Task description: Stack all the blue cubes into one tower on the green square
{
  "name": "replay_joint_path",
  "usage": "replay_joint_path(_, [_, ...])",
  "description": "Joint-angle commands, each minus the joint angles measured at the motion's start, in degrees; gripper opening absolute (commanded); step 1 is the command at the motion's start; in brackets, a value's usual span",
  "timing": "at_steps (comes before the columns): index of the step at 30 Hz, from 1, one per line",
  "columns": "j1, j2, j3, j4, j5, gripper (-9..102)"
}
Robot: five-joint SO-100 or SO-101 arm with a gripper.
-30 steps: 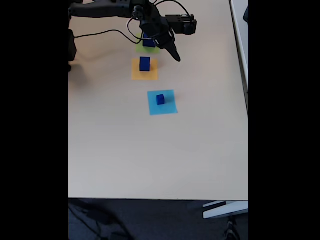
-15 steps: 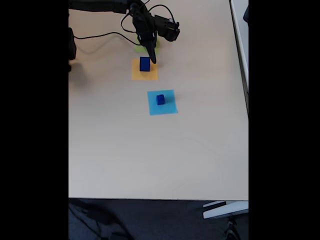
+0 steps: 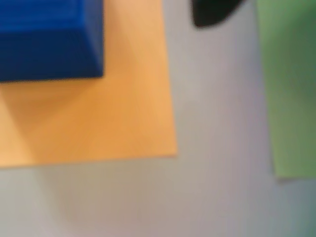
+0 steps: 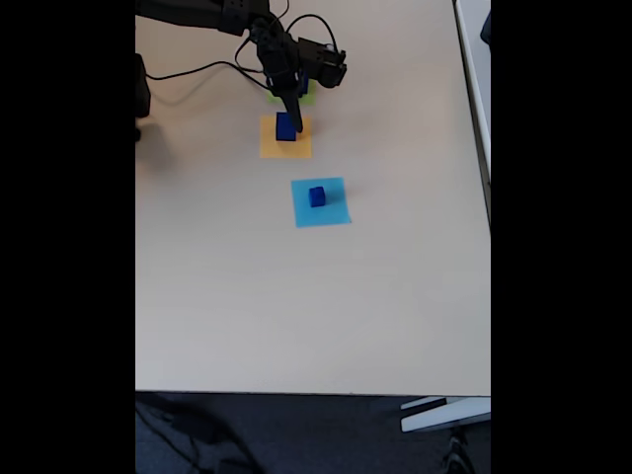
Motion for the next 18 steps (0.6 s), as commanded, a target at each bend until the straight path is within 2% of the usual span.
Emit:
replay_joint_path(1, [-0.97,0.62,0.53,-0.79,0.97,41])
replay_joint_path(11, [0.26,-0.35,5.62,-5.80,-0.97,40])
replay_joint_path(18, [2.29,-0.62,5.80,-6.06,-4.13,39])
